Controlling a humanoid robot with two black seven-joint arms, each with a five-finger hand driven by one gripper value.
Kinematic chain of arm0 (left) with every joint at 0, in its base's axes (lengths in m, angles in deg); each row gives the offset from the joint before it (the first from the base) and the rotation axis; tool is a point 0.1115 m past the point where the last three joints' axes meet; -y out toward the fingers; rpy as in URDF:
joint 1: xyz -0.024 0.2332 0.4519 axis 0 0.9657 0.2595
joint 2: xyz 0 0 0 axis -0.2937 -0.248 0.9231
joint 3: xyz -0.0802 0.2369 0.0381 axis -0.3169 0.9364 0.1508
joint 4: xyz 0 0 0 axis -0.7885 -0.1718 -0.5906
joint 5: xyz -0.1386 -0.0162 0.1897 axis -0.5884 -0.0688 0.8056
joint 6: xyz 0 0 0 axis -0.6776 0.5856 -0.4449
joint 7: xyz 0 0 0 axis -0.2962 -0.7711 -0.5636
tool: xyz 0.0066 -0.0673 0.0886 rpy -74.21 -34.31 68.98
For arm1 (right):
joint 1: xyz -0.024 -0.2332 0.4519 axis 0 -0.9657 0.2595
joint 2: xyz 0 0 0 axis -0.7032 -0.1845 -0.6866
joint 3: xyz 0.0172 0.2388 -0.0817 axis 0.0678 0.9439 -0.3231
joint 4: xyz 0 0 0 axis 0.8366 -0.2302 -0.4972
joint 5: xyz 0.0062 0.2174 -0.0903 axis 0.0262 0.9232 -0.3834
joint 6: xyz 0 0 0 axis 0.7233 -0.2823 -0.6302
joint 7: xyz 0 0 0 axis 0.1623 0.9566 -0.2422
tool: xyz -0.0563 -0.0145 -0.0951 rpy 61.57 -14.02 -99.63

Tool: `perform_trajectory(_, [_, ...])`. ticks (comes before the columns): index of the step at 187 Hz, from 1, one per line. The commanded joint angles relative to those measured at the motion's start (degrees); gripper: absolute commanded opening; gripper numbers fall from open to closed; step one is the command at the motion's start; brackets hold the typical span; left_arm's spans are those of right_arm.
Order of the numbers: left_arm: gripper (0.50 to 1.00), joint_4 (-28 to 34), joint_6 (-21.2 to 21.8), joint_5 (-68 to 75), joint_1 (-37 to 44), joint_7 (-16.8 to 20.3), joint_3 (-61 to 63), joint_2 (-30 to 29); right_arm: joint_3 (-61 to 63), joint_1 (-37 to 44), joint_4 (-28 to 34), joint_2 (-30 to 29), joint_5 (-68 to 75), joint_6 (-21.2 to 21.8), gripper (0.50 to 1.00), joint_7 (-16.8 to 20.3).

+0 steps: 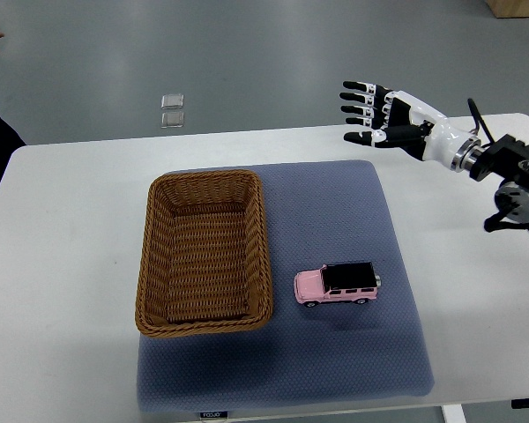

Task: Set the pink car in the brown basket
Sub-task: 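Move the right hand down toward the pink toy car, then close the right hand fingers around the pink car's black roof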

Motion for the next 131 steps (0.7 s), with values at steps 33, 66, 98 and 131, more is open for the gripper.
perform_trajectory(33, [1.0, -0.1, 0.0, 0.0, -0.4, 0.0, 0.0, 0.0, -22.6, 14.2, 25.5, 23.4, -11.9, 4.6, 0.913, 1.8])
perform_trajectory(66, [1.0, -0.1, 0.0, 0.0, -0.7, 0.0, 0.0, 0.0, -25.4, 14.6, 28.4, 24.3, -12.6, 4.0, 0.911, 3.6])
perform_trajectory(98, [1.0, -0.1, 0.0, 0.0, -0.7, 0.0, 0.0, 0.0, -27.7, 11.5, 27.8, 21.8, -13.6, -0.9, 0.911, 3.6])
perform_trajectory(131, [1.0, 0.0, 0.0, 0.0, -0.7, 0.0, 0.0, 0.0, -27.7, 8.5, 27.2, 20.1, -14.5, -3.5, 0.911, 3.6])
